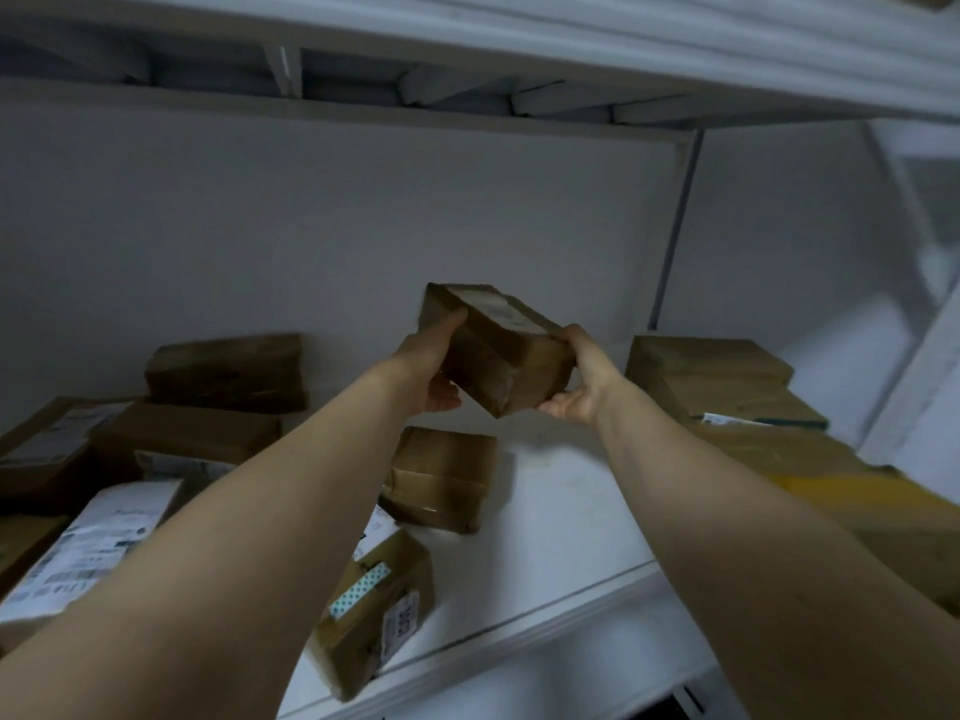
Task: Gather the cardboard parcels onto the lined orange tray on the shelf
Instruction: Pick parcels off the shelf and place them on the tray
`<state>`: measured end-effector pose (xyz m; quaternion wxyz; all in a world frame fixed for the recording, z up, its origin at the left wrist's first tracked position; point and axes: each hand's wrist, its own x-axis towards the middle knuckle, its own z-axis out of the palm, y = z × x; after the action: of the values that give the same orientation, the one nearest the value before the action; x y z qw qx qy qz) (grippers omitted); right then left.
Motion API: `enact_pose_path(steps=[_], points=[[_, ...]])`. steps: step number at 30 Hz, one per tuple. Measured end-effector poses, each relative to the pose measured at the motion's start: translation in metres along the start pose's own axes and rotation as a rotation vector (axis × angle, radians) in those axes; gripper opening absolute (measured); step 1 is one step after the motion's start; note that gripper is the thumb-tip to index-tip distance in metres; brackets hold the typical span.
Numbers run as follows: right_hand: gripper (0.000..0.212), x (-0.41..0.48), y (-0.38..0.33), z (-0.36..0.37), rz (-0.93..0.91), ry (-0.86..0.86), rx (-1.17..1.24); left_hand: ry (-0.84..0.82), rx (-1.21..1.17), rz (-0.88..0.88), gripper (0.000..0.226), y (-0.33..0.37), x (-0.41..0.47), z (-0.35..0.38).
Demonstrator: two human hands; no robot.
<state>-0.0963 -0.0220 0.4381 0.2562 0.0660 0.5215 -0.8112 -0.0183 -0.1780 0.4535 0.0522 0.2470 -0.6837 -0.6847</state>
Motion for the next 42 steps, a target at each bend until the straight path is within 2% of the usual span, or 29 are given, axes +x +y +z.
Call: enact_pose_path(steps=[3, 6, 8, 11, 14, 17, 18, 22, 25, 28, 30, 31, 34, 37, 42], points=[[0.015, -0.009, -0.012, -0.011, -0.047, -0.009, -0.062, -0.120, 0.049, -0.042, 0.080, 0.007, -0.007, 0.026], [0.018, -0.015, -0.026, -0.020, -0.070, -0.004, -0.122, -0.140, 0.034, 0.006, 0.056, 0.014, -0.010, 0.048], [0.027, -0.021, -0.040, -0.034, -0.086, 0.037, -0.191, -0.170, -0.016, 0.031, 0.039, 0.020, -0.012, 0.065], [0.041, -0.037, -0.060, -0.062, -0.100, 0.129, -0.321, -0.213, 0.019, 0.071, 0.029, 0.026, -0.013, 0.093], [0.030, -0.057, -0.082, -0.094, -0.229, 0.281, -0.330, -0.241, 0.112, 0.133, 0.031, 0.033, -0.018, 0.131], [0.057, -0.075, -0.103, -0.130, -0.345, 0.444, -0.370, -0.264, 0.232, 0.210, 0.029, 0.039, -0.028, 0.177], [0.060, -0.079, -0.109, -0.145, -0.377, 0.487, -0.377, -0.269, 0.264, 0.241, 0.028, 0.040, -0.031, 0.192], [0.042, -0.094, -0.129, -0.203, -0.466, 0.577, -0.338, -0.263, 0.482, 0.318, 0.041, 0.036, -0.037, 0.246], [0.061, -0.092, -0.142, -0.244, -0.512, 0.654, -0.378, -0.266, 0.686, 0.351, 0.044, 0.032, -0.039, 0.281], [0.083, -0.085, -0.150, -0.279, -0.515, 0.738, -0.463, -0.382, 0.810, 0.325, 0.041, 0.032, -0.049, 0.310], [0.088, -0.080, -0.152, -0.301, -0.497, 0.771, -0.519, -0.403, 0.882, 0.305, 0.065, 0.032, -0.050, 0.326], [0.087, -0.078, -0.152, -0.311, -0.481, 0.783, -0.556, -0.403, 0.915, 0.305, 0.068, 0.032, -0.048, 0.334], [0.084, -0.073, -0.146, -0.334, -0.420, 0.800, -0.754, -0.358, 1.068, 0.313, 0.058, 0.029, -0.041, 0.352], [0.090, -0.062, -0.137, -0.353, -0.379, 0.762, -0.915, -0.329, 1.262, 0.318, 0.047, 0.025, -0.027, 0.366], [0.094, -0.037, -0.127, -0.366, -0.351, 0.691, -0.979, -0.379, 1.420, 0.225, 0.056, 0.024, -0.003, 0.376]])
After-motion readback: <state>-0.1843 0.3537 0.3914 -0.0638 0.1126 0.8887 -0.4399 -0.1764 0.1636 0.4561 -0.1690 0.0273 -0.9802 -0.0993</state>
